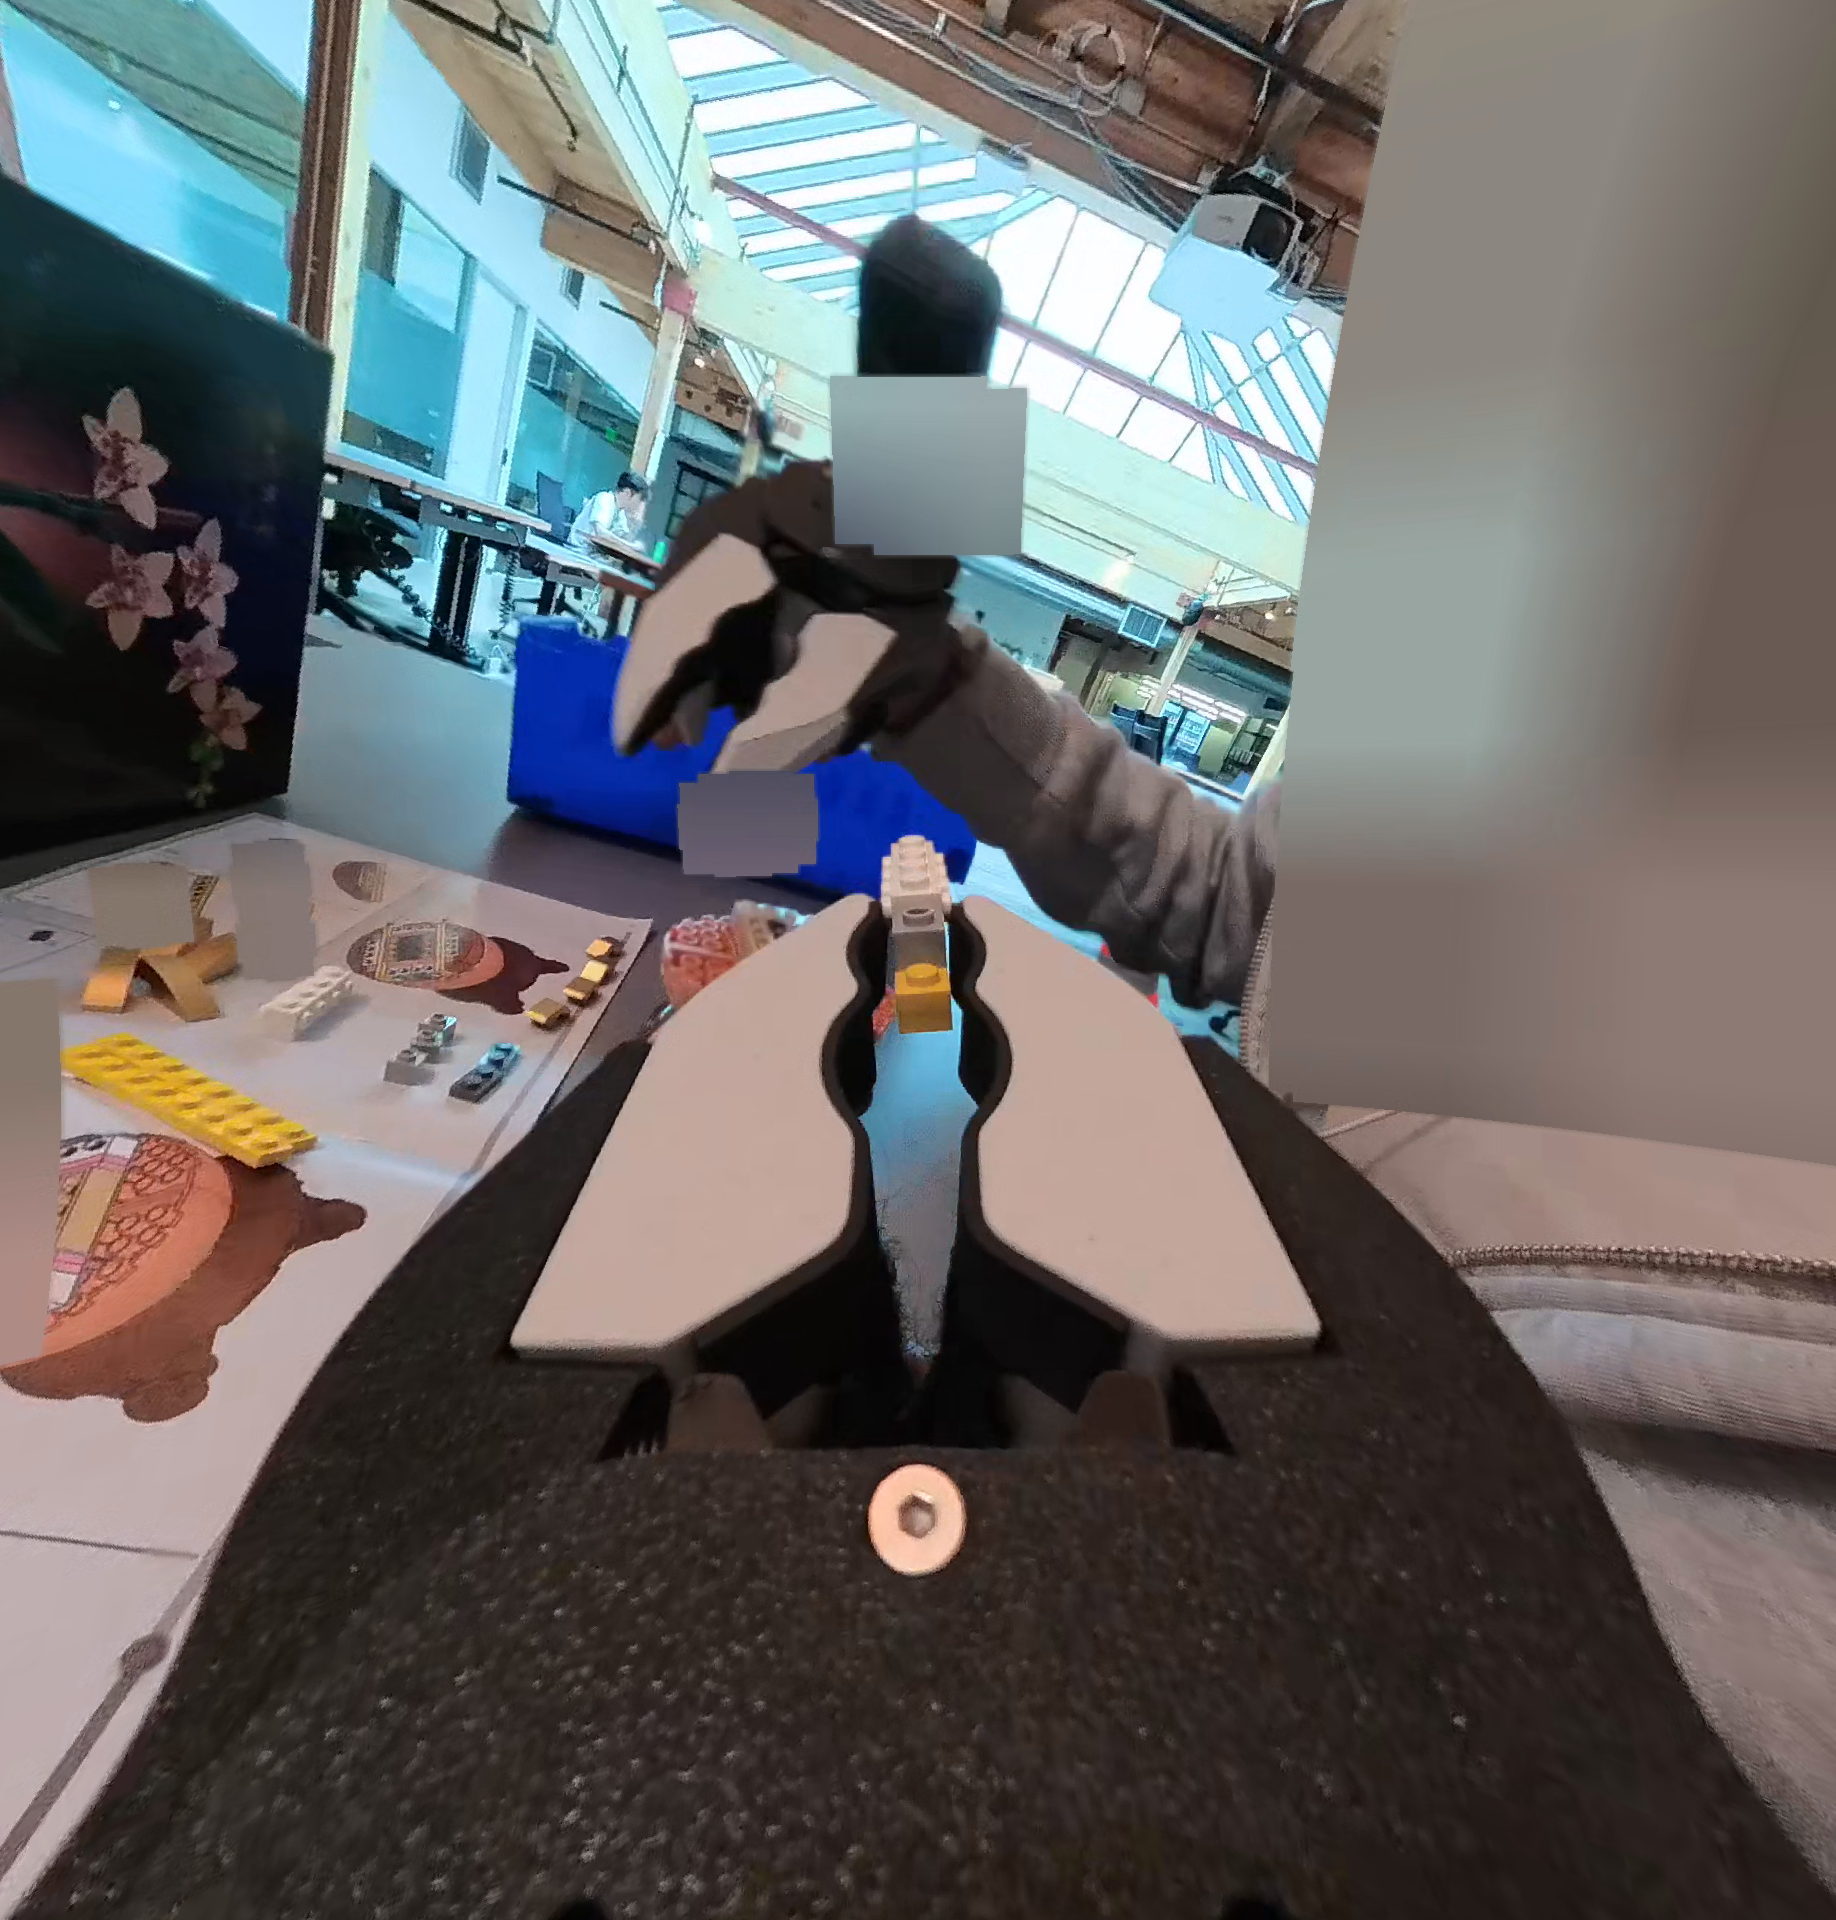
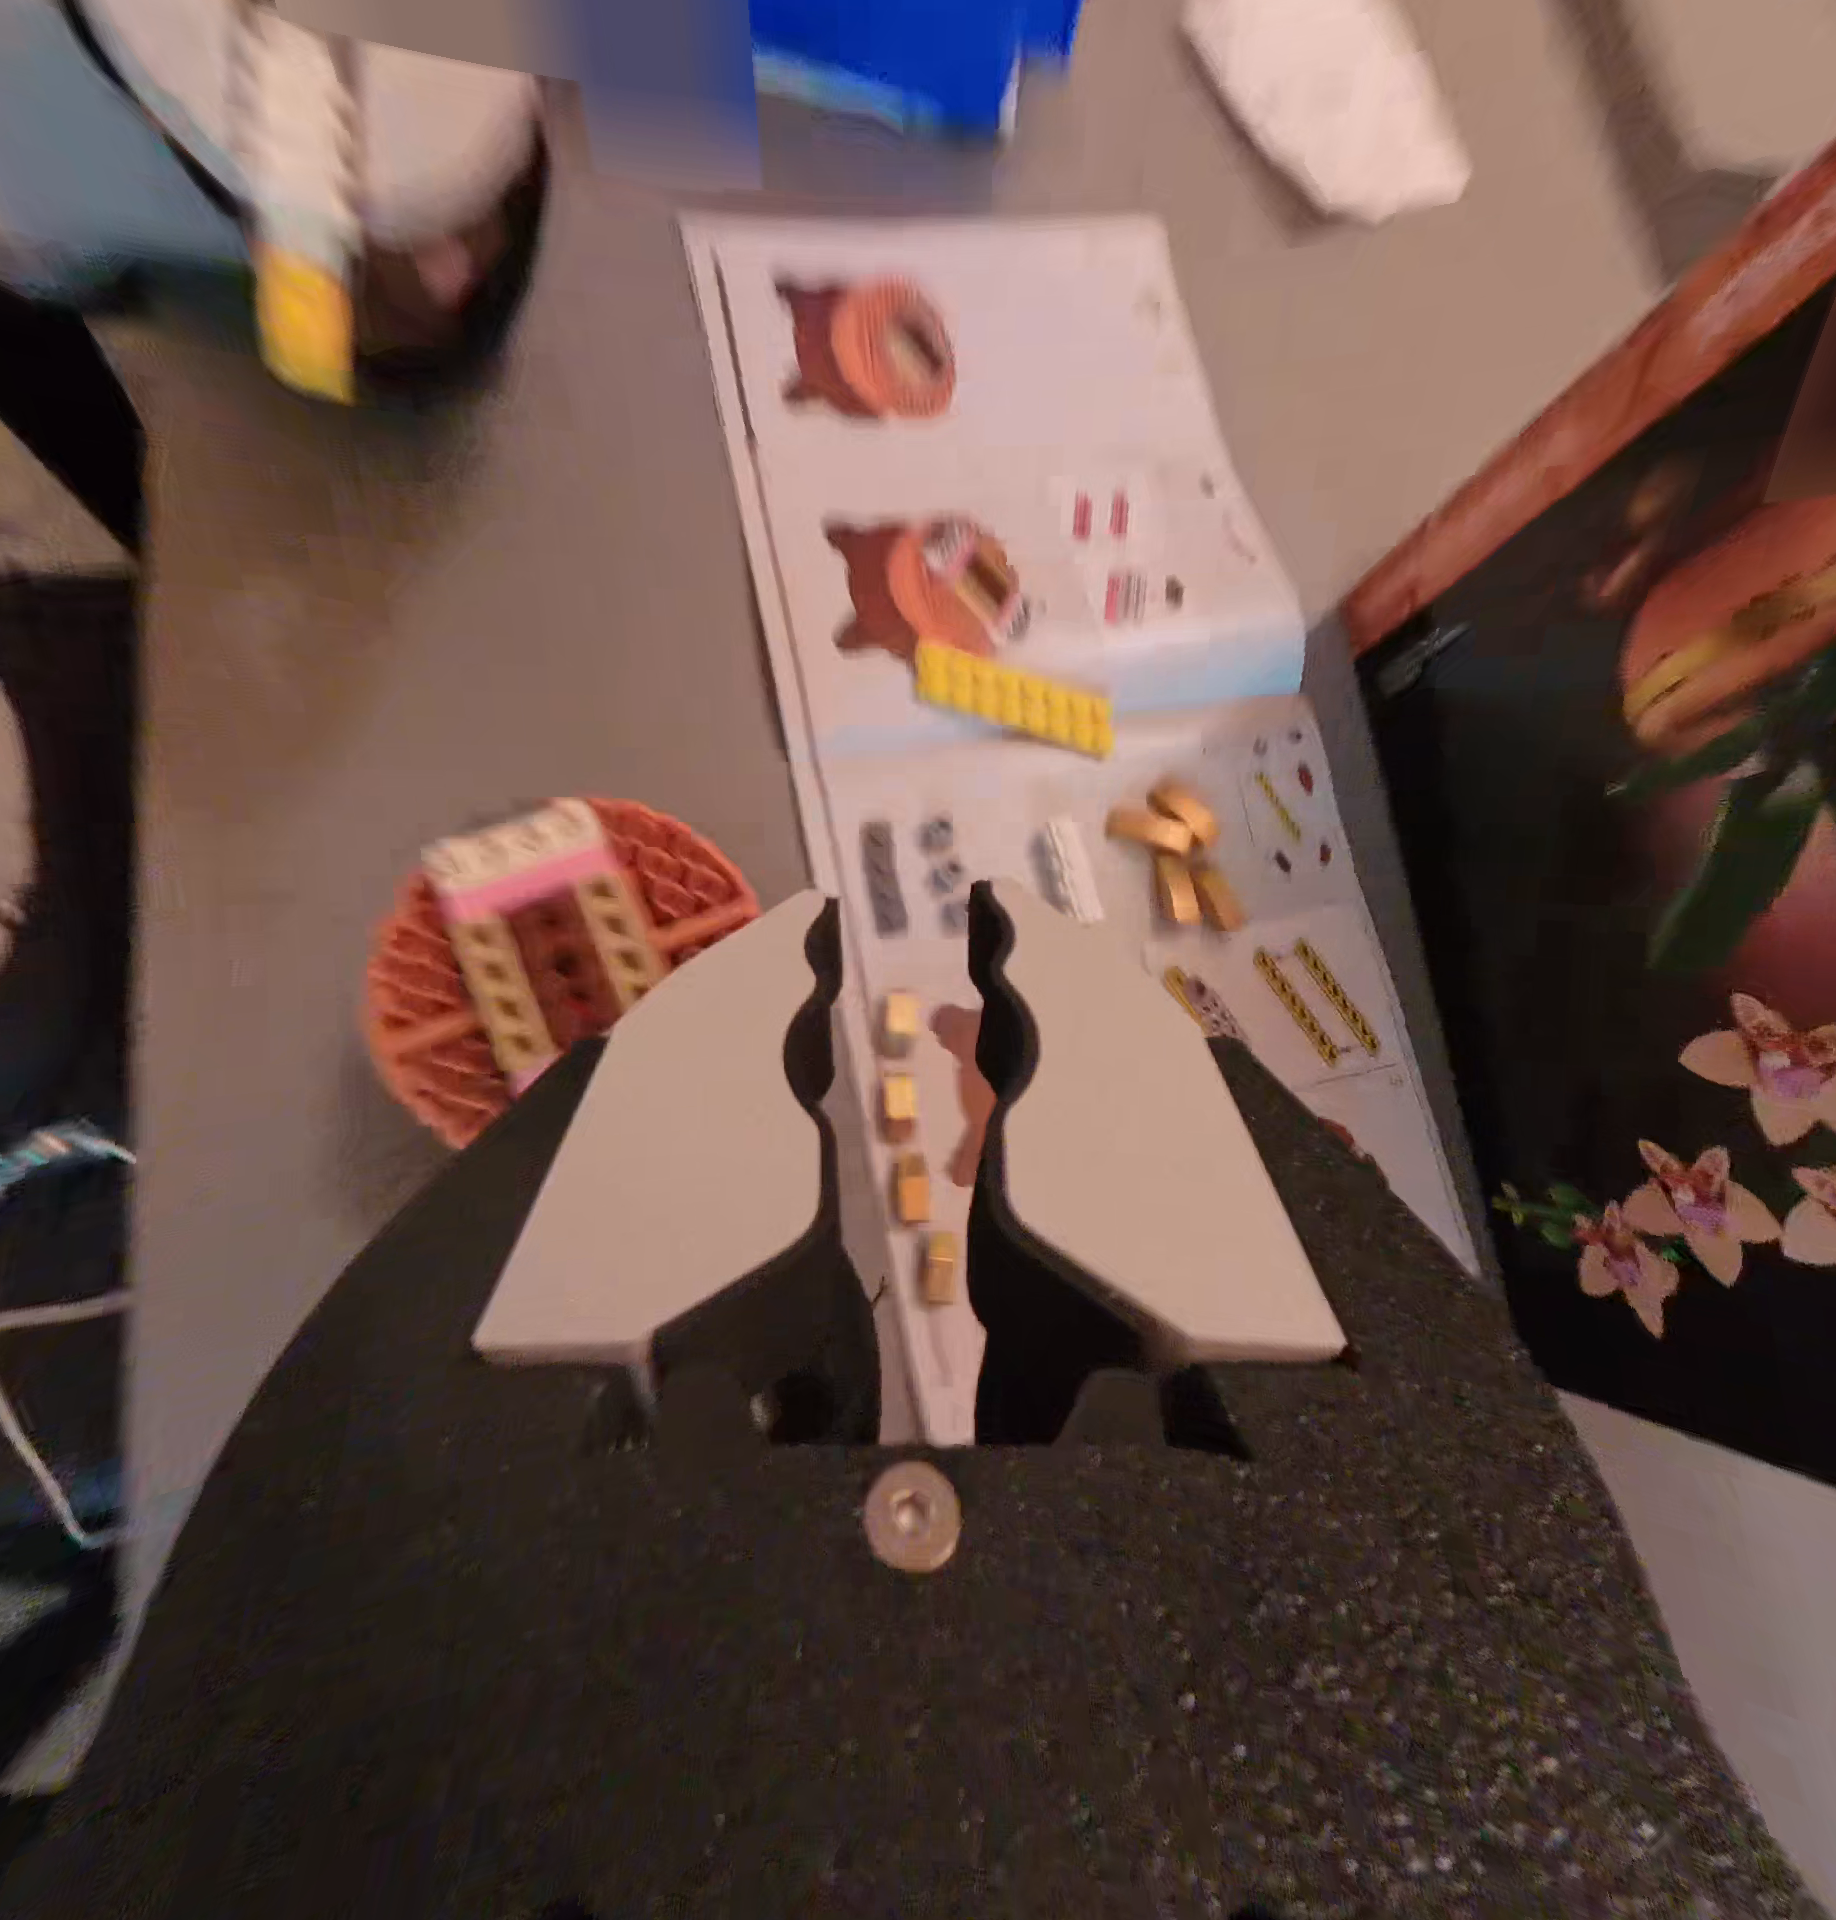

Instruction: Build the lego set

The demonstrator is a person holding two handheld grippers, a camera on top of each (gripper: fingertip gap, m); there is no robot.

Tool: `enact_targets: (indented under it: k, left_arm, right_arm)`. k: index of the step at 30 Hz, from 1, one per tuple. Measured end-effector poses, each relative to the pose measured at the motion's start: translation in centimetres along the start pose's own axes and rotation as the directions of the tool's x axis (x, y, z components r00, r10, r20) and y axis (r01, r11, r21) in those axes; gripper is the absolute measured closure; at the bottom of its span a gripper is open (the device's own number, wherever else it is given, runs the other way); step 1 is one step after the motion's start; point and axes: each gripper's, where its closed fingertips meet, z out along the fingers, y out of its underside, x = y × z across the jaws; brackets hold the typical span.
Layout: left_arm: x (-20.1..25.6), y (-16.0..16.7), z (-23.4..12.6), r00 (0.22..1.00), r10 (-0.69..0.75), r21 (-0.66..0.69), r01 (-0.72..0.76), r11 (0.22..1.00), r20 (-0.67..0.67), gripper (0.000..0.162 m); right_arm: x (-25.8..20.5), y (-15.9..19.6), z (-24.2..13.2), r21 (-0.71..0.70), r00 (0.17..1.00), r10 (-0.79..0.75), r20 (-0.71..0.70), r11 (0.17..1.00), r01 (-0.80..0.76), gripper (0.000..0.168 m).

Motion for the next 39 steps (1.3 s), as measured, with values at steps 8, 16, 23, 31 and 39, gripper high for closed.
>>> enact_targets:
  k: [8,16,23,31,39]
  left_arm:
    - [-1.1,-0.3,-0.7,0.999,-0.050,0.069,0.050,0.996,0.001,0.152]
    - [-1.1,-0.4,-0.8,0.999,-0.045,0.084,0.045,0.995,-0.002,0.152]
    - [-1.0,-0.5,-0.6,0.996,0.070,0.080,-0.074,0.994,0.052,0.152]
    - [-0.4,0.2,-0.1,0.980,0.187,0.013,-0.189,0.982,0.070,0.152]
    - [-0.2,0.5,0.1,0.973,0.216,-0.022,-0.215,0.976,0.075,0.152]
  right_arm:
    - [1.6,3.7,6.6,-0.121,0.974,-0.066,0.216,0.988,0.093,0.154]
    - [1.7,4.8,7.9,-0.155,0.971,-0.078,0.228,0.981,0.116,0.161]
    - [-0.8,-2.7,3.3,-0.023,0.968,0.029,0.250,0.999,-0.024,0.161]
    - [-8.3,-8.3,1.4,-0.155,0.925,0.058,0.374,0.988,0.001,0.161]
    - [-9.0,-8.5,2.2,-0.233,0.938,0.041,0.345,0.971,0.043,0.162]
